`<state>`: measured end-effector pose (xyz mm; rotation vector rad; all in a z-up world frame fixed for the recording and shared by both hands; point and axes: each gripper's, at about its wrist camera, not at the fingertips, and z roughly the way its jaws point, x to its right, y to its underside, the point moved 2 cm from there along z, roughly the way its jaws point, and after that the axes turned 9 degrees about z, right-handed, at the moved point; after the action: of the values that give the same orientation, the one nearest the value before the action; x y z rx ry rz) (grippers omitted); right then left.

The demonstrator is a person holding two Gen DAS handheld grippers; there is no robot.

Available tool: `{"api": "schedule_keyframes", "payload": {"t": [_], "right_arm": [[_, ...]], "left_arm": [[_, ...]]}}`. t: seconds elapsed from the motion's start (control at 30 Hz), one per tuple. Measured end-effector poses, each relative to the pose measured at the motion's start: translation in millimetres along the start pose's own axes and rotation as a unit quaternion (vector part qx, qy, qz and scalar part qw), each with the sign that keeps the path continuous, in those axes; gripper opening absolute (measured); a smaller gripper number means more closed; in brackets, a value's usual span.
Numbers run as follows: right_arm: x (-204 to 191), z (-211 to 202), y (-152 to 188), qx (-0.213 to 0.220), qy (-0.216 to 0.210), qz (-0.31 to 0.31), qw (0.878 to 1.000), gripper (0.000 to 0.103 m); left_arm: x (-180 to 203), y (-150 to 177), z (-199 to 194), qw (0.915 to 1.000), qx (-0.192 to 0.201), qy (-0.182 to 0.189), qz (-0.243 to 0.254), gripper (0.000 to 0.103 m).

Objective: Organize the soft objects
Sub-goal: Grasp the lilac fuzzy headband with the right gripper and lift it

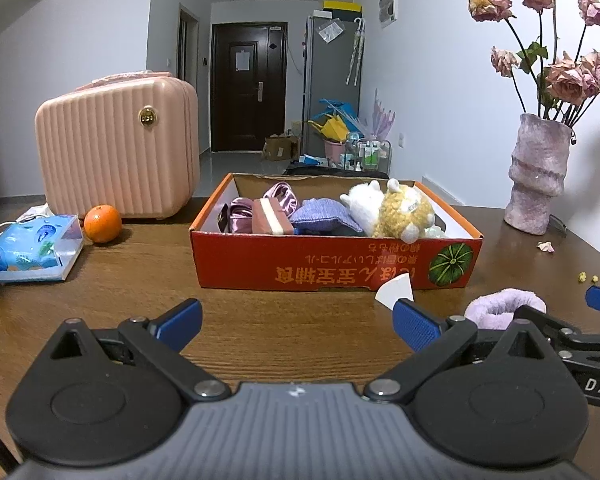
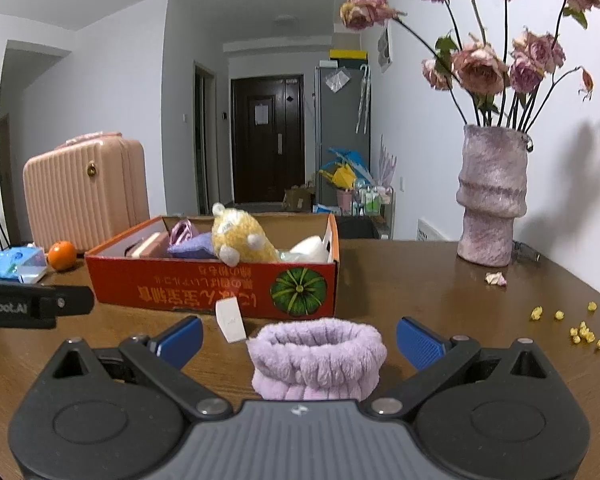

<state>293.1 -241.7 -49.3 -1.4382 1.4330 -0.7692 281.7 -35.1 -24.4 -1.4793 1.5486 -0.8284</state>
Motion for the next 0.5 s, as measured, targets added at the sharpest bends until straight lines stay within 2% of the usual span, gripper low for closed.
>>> {"api": "schedule_keyframes", "payload": {"t": [0.5], "right_arm": [[10.8, 60.8, 8.6, -0.082, 0.018, -0.016, 0.996, 0.103]], "left_arm": [[2.8, 5.5, 13.4, 0.9997, -0.022, 0.006, 0.002, 0.103]]}}
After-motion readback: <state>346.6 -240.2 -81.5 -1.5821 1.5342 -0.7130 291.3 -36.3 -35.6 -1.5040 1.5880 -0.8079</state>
